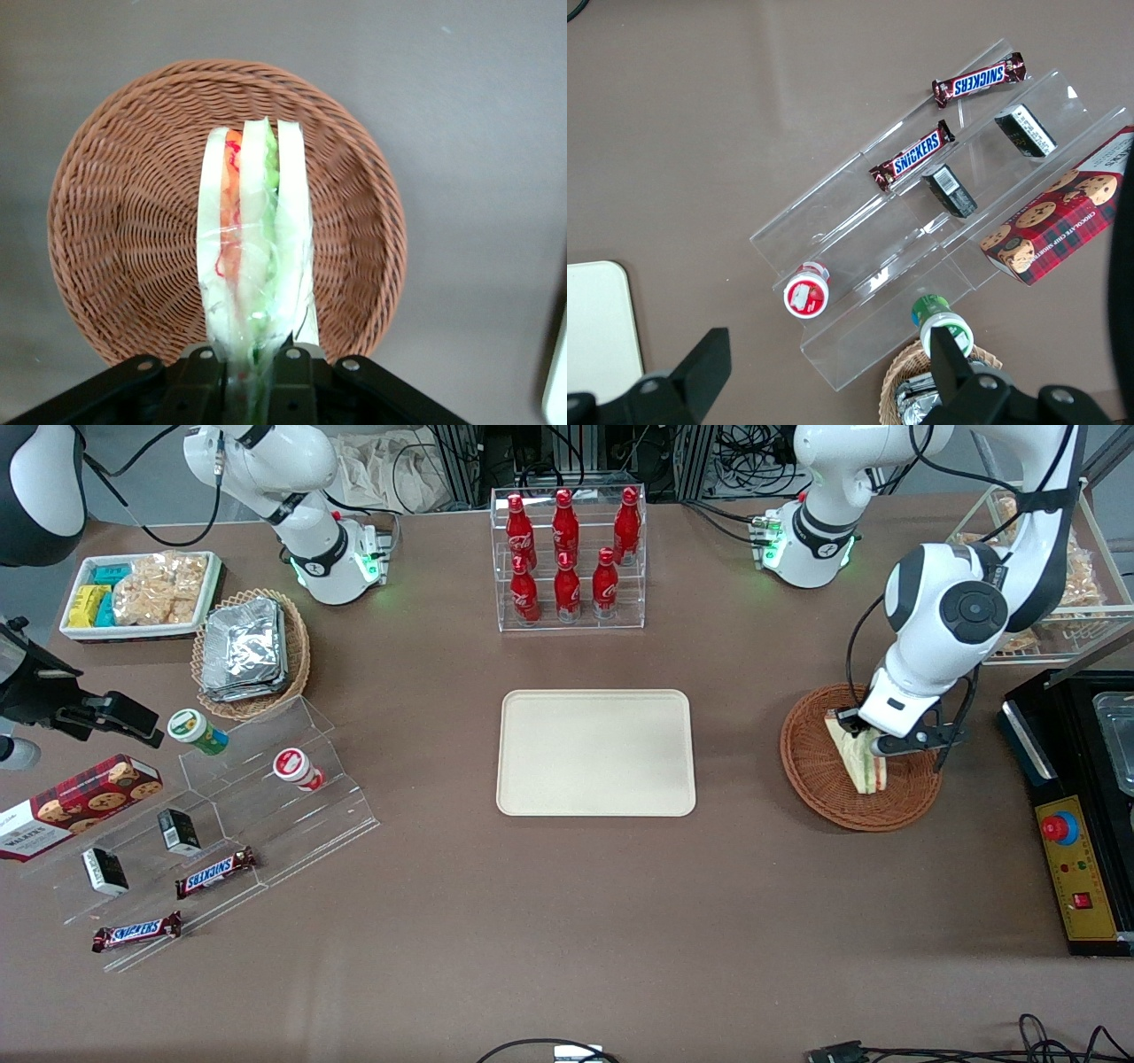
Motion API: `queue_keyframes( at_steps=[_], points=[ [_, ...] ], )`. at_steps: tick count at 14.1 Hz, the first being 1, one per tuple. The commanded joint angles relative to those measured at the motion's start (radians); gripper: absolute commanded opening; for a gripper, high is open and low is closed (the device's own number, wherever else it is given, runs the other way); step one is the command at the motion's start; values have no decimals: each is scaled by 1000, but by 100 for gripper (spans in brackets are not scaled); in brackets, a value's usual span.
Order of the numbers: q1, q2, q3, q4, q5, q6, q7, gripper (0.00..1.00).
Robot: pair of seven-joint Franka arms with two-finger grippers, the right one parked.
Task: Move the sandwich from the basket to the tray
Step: 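Close the left gripper on the sandwich and lift it from the basket, then carry the held sandwich with the left gripper over the cream tray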
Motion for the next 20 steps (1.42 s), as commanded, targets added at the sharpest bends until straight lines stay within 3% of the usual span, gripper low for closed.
queue_keyframes(
  at_steps=[1, 5, 11, 16, 20],
  points=[
    [0, -51, -41, -3, 13, -40, 86, 0],
    [0, -61, -146, 3, -5, -51, 77, 0],
    [-15, -17, -291, 59, -25, -46, -76, 0],
    [-111, 127, -347, 193, -21, -51, -292, 0],
    [-187, 204, -349, 249, -10, -49, -330, 0]
  ],
)
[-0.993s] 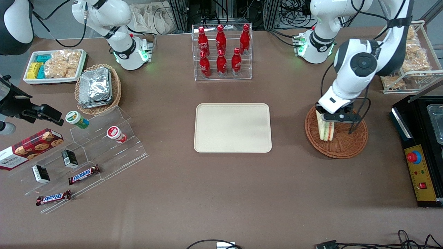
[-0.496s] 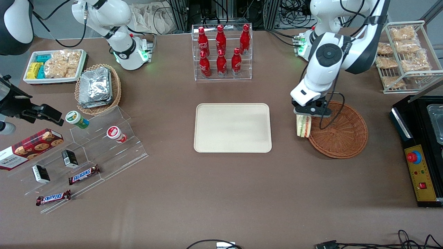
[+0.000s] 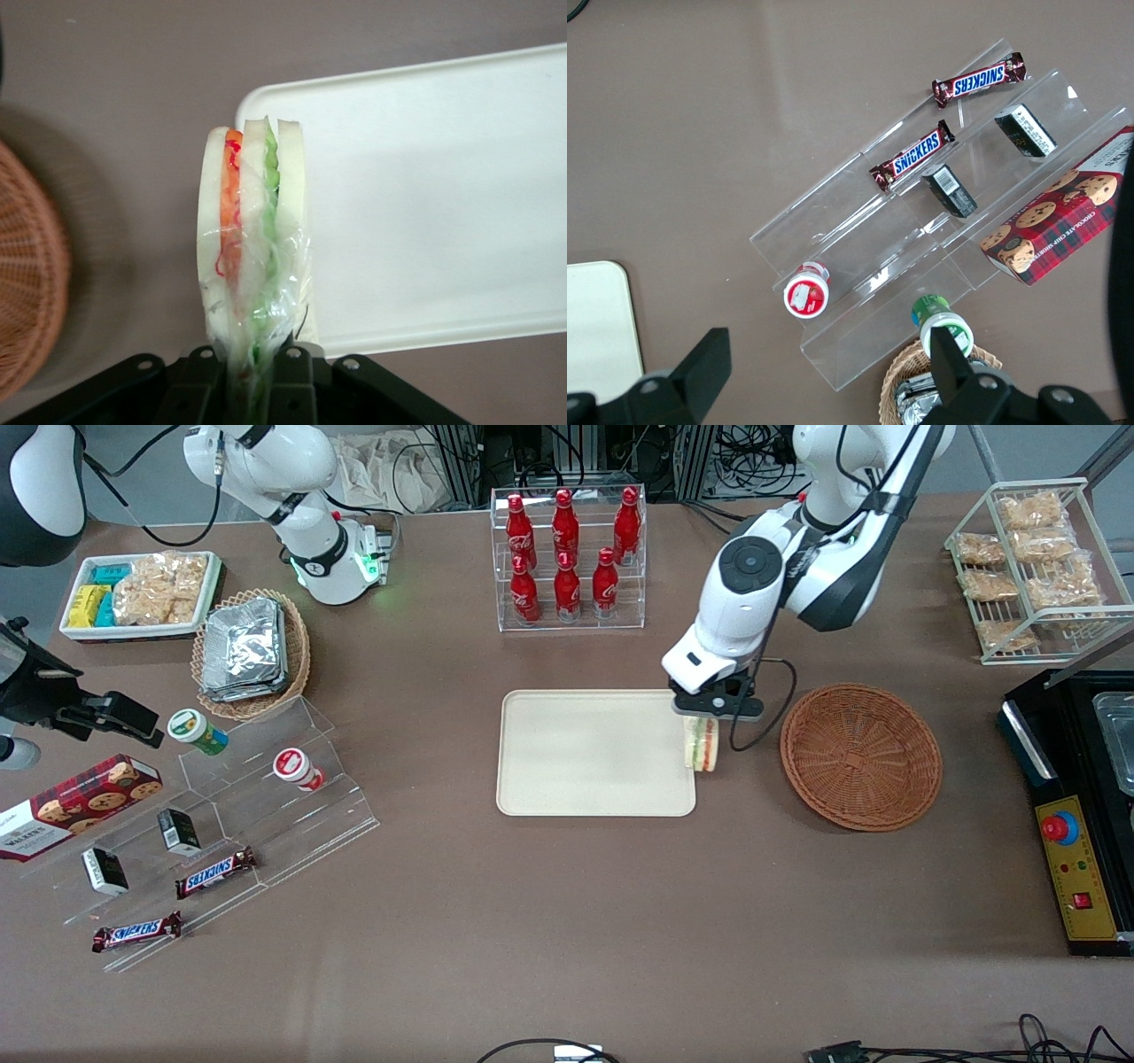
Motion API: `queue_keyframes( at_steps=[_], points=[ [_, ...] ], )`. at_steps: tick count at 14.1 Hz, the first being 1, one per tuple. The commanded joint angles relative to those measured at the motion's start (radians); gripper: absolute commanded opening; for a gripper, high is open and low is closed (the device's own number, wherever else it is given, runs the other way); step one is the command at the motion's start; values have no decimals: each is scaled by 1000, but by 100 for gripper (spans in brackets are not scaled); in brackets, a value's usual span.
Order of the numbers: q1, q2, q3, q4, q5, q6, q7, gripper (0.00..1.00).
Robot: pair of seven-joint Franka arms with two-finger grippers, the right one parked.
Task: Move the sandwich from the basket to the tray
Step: 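Carry the held sandwich with the left gripper over the cream tray, then lower the sandwich onto the tray and open the left gripper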
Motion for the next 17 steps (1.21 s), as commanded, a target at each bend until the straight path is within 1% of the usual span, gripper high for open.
queue_keyframes(
  at_steps=[1, 5, 9, 11, 15, 17],
  points=[
    [-36, 66, 4, 66, 21, -25, -27, 0],
    [-67, 175, 2, 122, 114, -23, -124, 0],
    [-111, 308, 4, 189, 228, -21, -239, 0],
    [-113, 362, 4, 217, 245, -21, -254, 0],
    [-124, 398, 4, 220, 294, -20, -287, 0],
    [-134, 413, 5, 220, 335, -20, -328, 8]
  ],
)
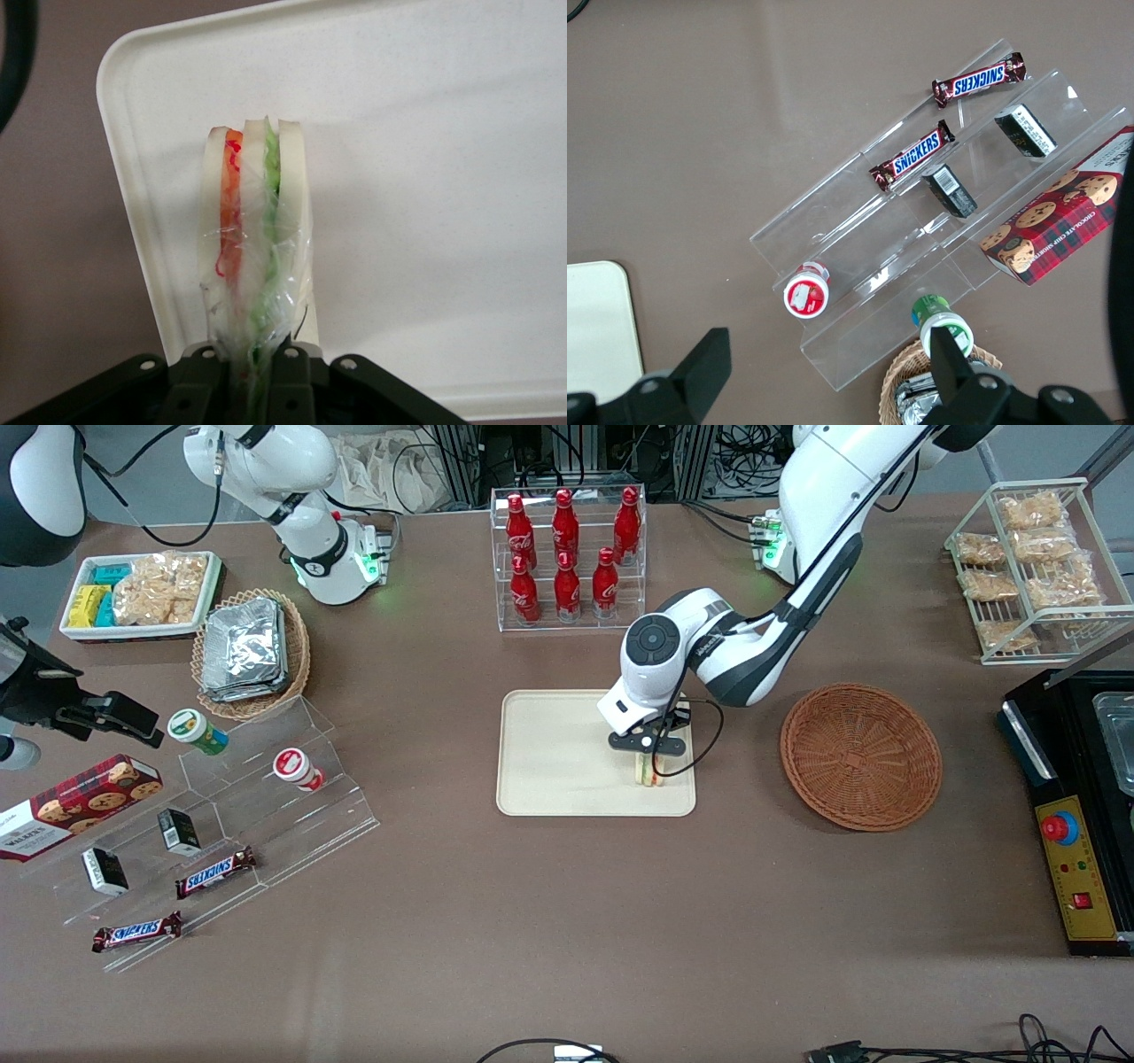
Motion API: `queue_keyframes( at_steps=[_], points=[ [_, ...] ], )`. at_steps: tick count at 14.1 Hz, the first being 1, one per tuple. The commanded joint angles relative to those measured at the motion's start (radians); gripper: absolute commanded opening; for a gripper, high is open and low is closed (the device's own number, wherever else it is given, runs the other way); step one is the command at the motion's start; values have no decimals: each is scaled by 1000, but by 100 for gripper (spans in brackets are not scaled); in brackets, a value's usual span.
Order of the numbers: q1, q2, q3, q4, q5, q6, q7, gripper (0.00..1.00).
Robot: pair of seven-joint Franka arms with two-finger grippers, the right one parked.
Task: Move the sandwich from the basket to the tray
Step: 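Lower the sandwich onto the tray and open the left gripper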
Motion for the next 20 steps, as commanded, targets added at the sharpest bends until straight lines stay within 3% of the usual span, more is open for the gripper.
queue_keyframes(
  at_steps=[1, 2, 3, 4, 5, 6, 12, 15, 20],
  points=[
    [-25, 34, 5, 29, 68, -20, -70, 13],
    [-25, 45, 5, 35, 82, -20, -82, 21],
    [-27, 56, 5, 40, 87, -20, -93, 37],
    [-30, 60, 5, 44, 88, -20, -99, 68],
    [-33, 61, 5, 44, 88, -19, -101, 89],
    [-31, 61, 5, 44, 88, -19, -101, 100],
    [-22, 30, 6, 83, 72, -34, -148, 100],
    [-11, 16, 6, 159, 67, -144, -179, 100],
    [105, -56, 5, 253, 36, -236, -172, 100]
  ],
)
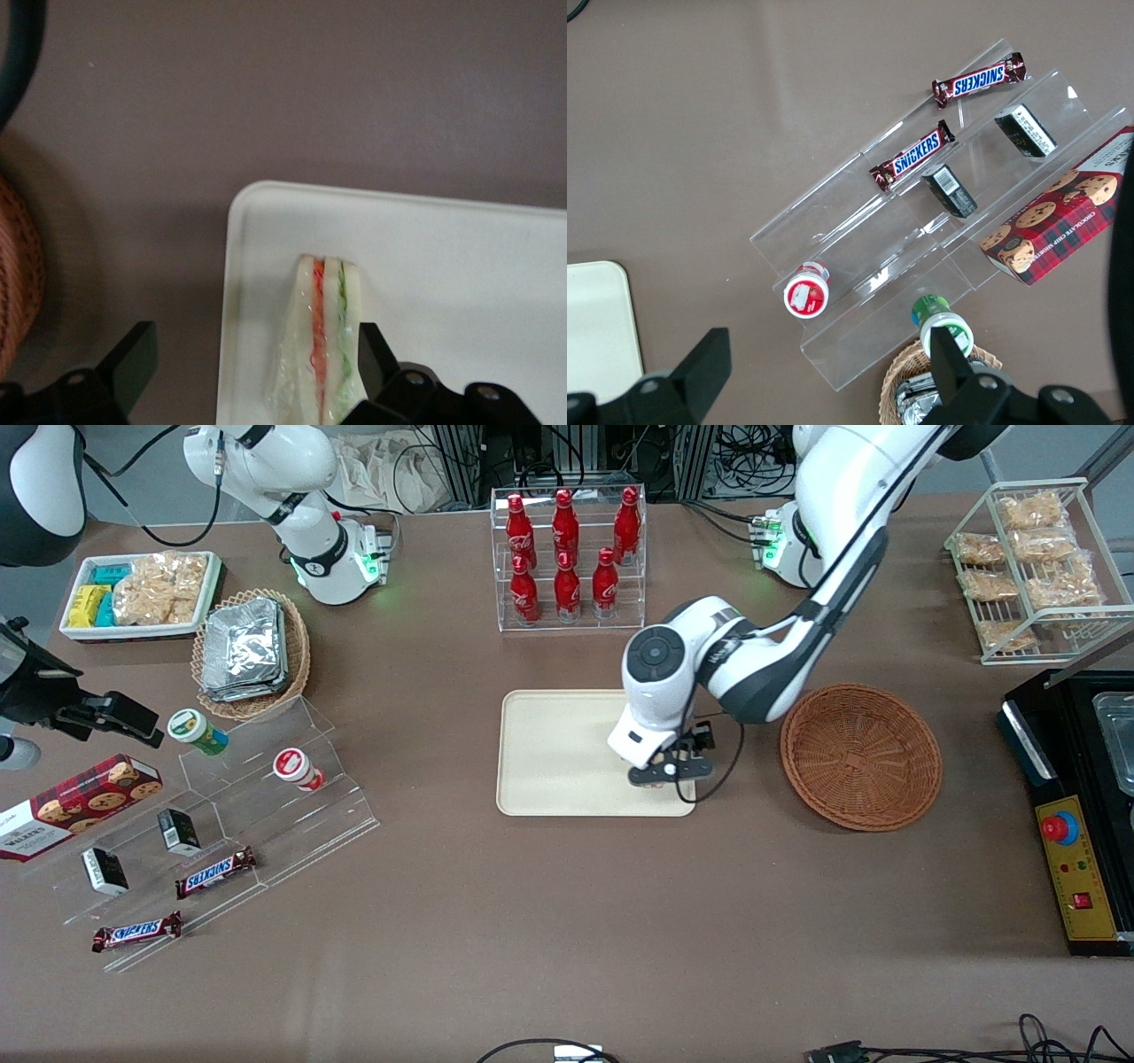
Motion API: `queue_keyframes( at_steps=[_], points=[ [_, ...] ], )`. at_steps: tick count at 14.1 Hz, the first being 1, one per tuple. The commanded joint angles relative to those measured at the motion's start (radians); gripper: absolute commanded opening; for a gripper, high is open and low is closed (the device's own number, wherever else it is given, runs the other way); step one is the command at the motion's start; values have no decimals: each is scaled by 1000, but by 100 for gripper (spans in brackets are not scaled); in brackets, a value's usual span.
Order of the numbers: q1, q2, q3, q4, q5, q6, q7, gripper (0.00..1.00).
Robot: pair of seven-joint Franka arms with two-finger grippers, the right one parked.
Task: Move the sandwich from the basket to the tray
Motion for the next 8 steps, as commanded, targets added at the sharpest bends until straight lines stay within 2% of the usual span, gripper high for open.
queue_keyframes(
  at_steps=[1, 8],
  points=[
    [68, -77, -4, 11, -30, -33, -11, 100],
    [231, -155, -6, 64, -34, -57, 2, 100]
  ],
)
